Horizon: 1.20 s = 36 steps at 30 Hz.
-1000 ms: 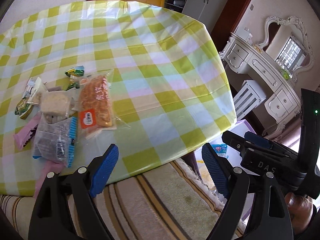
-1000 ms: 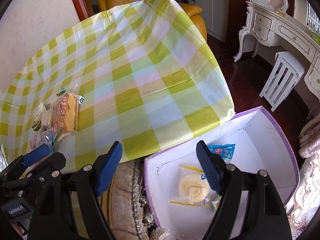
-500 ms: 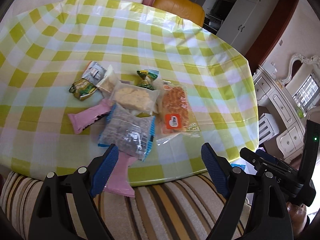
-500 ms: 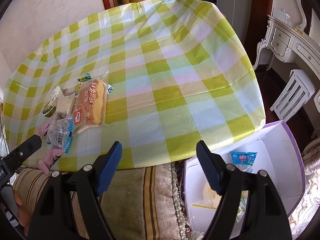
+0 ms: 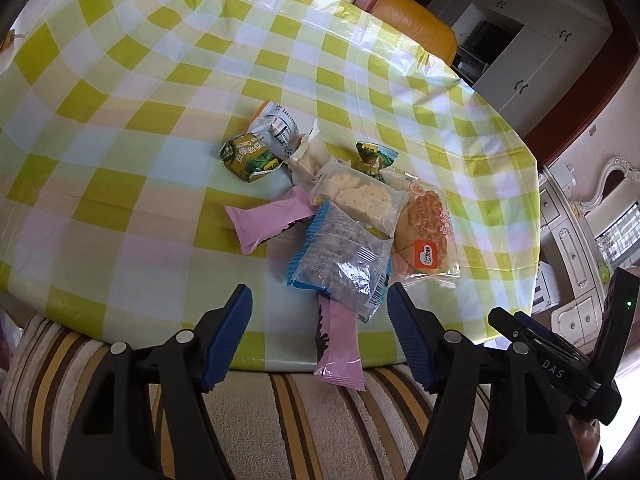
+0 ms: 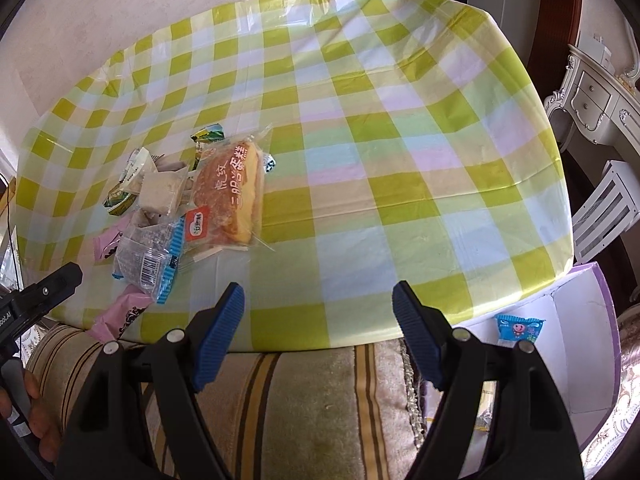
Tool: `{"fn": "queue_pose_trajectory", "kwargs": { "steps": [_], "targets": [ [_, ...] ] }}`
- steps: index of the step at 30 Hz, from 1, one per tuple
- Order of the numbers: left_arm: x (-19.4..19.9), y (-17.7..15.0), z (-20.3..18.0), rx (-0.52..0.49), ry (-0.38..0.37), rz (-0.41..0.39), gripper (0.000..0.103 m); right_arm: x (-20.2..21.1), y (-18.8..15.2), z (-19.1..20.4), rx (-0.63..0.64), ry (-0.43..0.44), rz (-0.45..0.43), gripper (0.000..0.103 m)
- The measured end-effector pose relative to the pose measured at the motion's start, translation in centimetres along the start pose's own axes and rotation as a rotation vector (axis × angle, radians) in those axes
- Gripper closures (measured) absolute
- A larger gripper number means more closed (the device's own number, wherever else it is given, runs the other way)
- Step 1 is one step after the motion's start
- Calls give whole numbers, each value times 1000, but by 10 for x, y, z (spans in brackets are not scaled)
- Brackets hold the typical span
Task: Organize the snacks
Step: 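Return both tools to the remaining snacks on the table, then grasp the clear seed bag with the left gripper while the right grasps the orange bread packet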
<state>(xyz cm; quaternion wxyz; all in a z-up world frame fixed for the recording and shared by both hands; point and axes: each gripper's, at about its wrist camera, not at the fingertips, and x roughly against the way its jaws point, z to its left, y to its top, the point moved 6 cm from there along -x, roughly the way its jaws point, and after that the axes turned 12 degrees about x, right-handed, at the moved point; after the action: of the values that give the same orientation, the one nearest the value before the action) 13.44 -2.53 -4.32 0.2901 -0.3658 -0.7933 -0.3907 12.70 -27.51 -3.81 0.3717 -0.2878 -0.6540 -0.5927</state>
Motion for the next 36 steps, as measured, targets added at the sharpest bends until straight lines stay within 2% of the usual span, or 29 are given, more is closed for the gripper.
{"fn": "queue_pose_trajectory", "kwargs": {
  "steps": [8, 11, 15, 19, 26, 36],
  "targets": [
    [-16, -7, -3, 4, -48, 100, 36, -17, 19, 26, 26, 40, -11, 27],
    [-25, -12, -11, -7, -91, 164, 36, -21, 26, 31, 29, 47, -21, 27],
    [-41, -12, -9, 67, -149, 237, 36, -27, 32, 32, 18, 46, -28, 27],
    [-56, -7, -11, 122, -199, 276, 36, -32, 34, 32, 14, 51, -24, 27],
    [-72, 10, -17, 171, -192, 252, 35, -38, 35, 34, 23, 54, -13, 27],
    [-84, 35, -24, 136, -86, 172, 33, -46, 42, 48, 53, 56, -3, 27]
  ]
}}
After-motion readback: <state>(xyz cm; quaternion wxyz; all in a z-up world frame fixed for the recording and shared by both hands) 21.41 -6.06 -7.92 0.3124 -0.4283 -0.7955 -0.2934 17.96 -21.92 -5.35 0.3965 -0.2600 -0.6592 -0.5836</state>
